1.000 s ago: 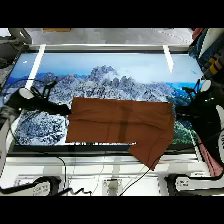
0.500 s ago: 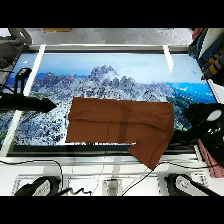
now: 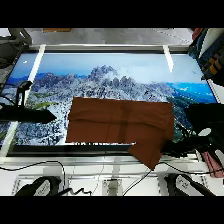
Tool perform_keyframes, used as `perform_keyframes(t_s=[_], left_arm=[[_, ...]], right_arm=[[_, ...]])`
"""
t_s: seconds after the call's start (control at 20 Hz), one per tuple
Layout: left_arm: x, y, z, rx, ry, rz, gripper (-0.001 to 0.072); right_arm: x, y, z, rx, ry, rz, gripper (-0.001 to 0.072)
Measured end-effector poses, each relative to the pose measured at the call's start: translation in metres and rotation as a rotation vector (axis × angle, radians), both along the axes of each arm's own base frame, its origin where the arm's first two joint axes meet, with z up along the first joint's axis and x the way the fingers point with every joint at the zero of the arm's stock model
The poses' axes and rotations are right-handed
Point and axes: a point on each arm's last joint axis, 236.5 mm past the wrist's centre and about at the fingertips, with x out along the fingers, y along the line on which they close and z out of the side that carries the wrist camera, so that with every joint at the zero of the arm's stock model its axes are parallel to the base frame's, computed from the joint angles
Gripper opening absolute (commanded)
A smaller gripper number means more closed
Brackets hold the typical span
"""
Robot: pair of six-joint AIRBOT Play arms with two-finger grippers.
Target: Fold the clothes and pants, and hang the long-sleeved shirts on hangers.
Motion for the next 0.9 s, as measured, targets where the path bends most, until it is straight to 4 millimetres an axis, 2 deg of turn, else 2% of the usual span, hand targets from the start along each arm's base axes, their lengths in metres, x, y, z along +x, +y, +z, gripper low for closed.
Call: perform_keyframes(t_s=[0.25, 0.3, 0.35, 0.65, 0.9], left_arm=[[-0.019, -0.001, -0.048, -0.022, 0.087, 0.048, 0.038], [-0.023, -0.002, -0.057, -0.024, 0.103, 0.055, 0.038], [-0.026, -0.002, -0.065, -0.024, 0.112, 0.066, 0.0378], [-0.037, 0.002, -0.103, -0.028, 0.178, 0.113, 0.0379], [-0.046, 0.001, -0.136, -0.051, 0.288, 0.116, 0.0379]], right_arm=[[0.017, 0.005, -0.004, 0.023, -0.062, -0.039, 0.0282], [0.021, 0.008, -0.004, 0.035, -0.083, -0.042, 0.0123], [0.025, 0.007, -0.005, 0.032, -0.1, -0.044, 0.0015], [0.026, 0.022, 0.004, 0.11, -0.109, -0.039, 0.0017], [0.025, 0.026, 0.008, 0.136, -0.106, -0.037, 0.0017]])
